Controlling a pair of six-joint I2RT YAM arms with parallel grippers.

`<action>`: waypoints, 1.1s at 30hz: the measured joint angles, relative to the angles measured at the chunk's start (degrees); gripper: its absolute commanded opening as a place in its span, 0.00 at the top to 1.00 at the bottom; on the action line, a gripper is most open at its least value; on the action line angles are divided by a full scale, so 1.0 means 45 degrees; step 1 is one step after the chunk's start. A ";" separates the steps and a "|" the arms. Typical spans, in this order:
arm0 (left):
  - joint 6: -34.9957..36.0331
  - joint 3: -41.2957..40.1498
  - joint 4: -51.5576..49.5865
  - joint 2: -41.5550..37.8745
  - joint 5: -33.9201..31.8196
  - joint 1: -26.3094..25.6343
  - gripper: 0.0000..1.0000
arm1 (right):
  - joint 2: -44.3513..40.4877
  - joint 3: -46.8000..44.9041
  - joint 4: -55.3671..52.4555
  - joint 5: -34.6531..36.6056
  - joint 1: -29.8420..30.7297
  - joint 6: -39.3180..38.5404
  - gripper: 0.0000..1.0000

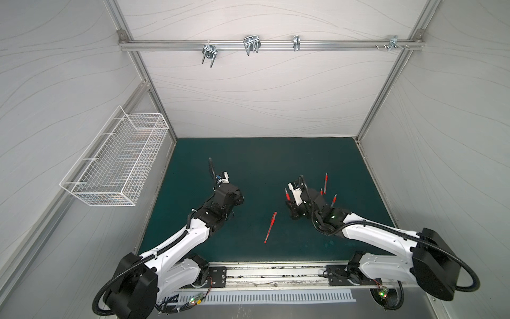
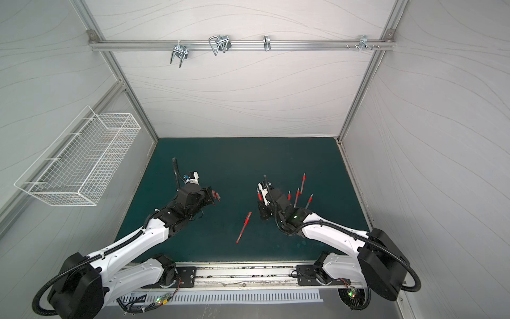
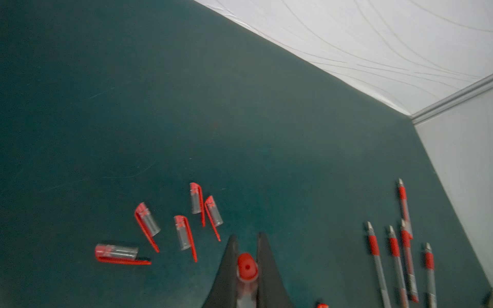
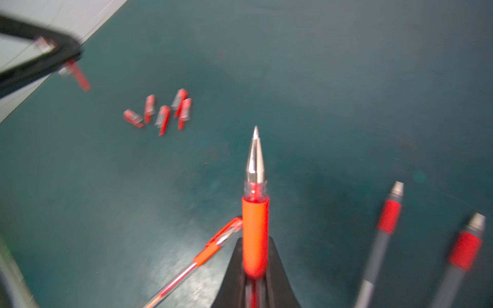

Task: Remove pen caps from pens
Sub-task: Place the pen at the center of the table.

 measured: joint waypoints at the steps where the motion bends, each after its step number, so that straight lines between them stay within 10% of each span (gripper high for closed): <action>1: 0.0029 0.0000 -0.0102 0.0087 -0.0151 0.0209 1.00 | -0.0015 -0.0044 -0.0087 0.0039 -0.0257 0.0053 1.00; 18: -0.1035 -0.0034 -0.0821 0.2739 0.0126 0.5066 1.00 | 0.2283 0.0976 -0.1792 0.0967 -0.2001 0.0661 1.00; 33: -0.1282 0.0204 -0.1379 0.4226 0.0680 0.5508 0.83 | 0.4386 0.1783 -0.2565 0.1103 -0.3220 0.0918 1.00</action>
